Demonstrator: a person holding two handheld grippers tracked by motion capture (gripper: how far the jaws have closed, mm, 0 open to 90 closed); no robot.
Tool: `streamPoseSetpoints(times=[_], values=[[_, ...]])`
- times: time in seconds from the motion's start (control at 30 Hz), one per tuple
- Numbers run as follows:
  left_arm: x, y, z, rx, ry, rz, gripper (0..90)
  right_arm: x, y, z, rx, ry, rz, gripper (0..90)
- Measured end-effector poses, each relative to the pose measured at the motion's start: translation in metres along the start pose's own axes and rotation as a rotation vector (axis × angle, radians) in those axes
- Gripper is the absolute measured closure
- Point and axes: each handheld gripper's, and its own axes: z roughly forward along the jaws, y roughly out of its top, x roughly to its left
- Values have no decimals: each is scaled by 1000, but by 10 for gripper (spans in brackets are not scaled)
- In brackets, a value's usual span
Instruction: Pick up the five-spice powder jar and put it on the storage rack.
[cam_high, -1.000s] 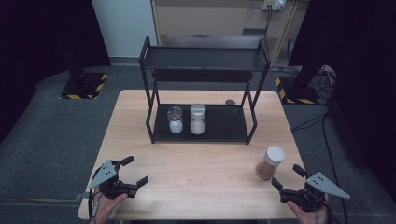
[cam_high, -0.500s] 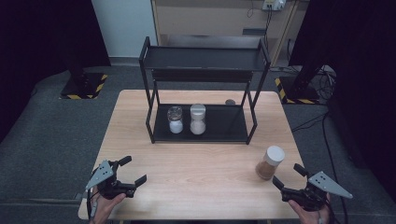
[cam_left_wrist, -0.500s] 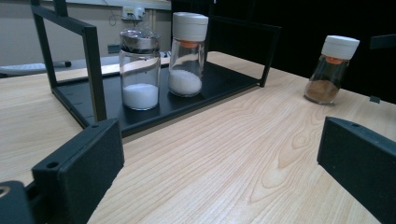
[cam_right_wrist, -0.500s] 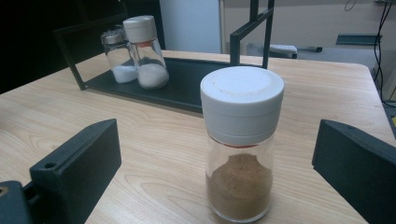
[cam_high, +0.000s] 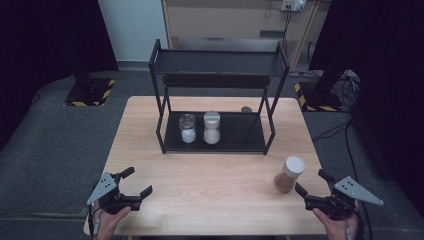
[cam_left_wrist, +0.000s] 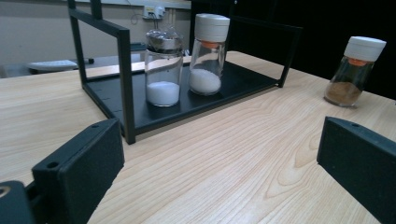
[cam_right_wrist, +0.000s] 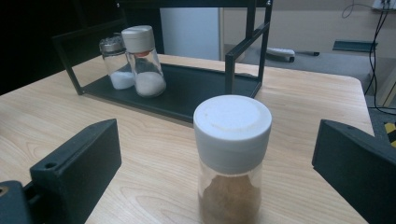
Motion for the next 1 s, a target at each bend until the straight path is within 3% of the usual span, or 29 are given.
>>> streamPoseSetpoints(times=[0.37, 1.0], values=[[-2, -4, -12, 21, 19, 21, 0, -6, 15, 25, 56, 10, -17, 24], [4, -9, -16, -10, 35, 17, 0, -16, 11, 69, 139, 2, 7, 85]])
